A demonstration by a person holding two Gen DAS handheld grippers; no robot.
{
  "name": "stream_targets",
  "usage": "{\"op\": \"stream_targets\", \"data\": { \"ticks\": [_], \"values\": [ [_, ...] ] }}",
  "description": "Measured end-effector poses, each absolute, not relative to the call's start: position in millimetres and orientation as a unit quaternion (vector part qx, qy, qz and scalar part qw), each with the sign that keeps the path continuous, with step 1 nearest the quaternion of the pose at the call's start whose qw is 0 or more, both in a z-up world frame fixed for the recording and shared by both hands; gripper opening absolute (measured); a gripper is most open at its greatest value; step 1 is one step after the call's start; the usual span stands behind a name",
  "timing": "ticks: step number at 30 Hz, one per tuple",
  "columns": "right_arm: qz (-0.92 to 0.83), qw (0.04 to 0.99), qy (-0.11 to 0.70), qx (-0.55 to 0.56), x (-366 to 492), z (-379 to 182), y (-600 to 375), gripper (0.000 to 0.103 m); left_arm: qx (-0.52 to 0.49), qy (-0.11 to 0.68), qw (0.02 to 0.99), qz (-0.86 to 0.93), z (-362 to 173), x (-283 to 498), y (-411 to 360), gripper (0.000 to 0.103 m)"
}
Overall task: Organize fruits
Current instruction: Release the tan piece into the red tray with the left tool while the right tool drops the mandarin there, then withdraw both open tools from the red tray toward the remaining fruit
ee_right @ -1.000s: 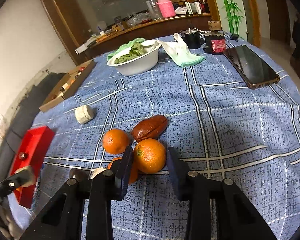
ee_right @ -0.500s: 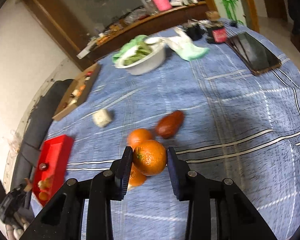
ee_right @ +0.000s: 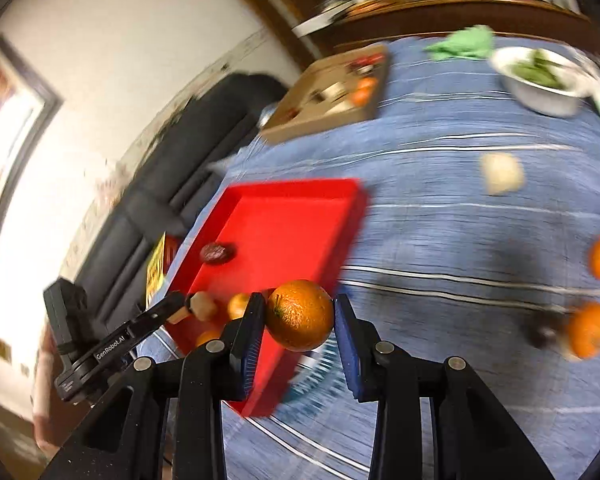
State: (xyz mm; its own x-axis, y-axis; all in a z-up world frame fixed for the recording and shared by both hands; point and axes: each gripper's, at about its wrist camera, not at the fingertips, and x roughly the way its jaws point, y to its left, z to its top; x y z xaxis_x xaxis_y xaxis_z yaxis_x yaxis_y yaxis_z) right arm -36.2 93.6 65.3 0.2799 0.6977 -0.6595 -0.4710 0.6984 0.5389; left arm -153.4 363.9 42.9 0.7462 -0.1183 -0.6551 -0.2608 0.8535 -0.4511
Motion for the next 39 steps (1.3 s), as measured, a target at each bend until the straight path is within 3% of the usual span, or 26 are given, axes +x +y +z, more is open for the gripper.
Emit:
{"op": "stream_targets", "data": {
  "ticks": [8, 16, 18, 20, 25, 34, 39],
  "values": [
    [0.364, 0.795, 0.485, 0.027, -28, 48, 182, 0.04, -0.248, 0.364, 0.897, 0.022, 40, -149, 360, 0.038],
    [0.361, 0.8, 0.48, -0.021, -27, 40, 213, 0.041, -0.249, 0.342, 0.906, 0.019, 53, -156, 364, 0.081],
    [0.357, 0.804, 0.475, -0.017, -29, 46, 210, 0.046, -0.241, 0.337, 0.91, 0.034, 57, -158, 361, 0.088],
    [0.347, 0.812, 0.47, -0.011, -31, 54, 200, 0.06, -0.238, 0.336, 0.911, 0.031, 59, -158, 358, 0.089],
    [0.349, 0.806, 0.473, 0.061, -39, 68, 160, 0.077, -0.241, 0.337, 0.91, 0.02, 63, -159, 341, 0.089],
    [0.39, 0.688, 0.507, 0.341, -51, 54, 39, 0.08, -0.217, 0.343, 0.914, -0.003, 79, -156, 300, 0.089],
    [0.367, 0.673, 0.486, 0.419, -65, 50, -36, 0.085, -0.209, 0.329, 0.921, -0.015, 97, -157, 278, 0.089]
  ]
}}
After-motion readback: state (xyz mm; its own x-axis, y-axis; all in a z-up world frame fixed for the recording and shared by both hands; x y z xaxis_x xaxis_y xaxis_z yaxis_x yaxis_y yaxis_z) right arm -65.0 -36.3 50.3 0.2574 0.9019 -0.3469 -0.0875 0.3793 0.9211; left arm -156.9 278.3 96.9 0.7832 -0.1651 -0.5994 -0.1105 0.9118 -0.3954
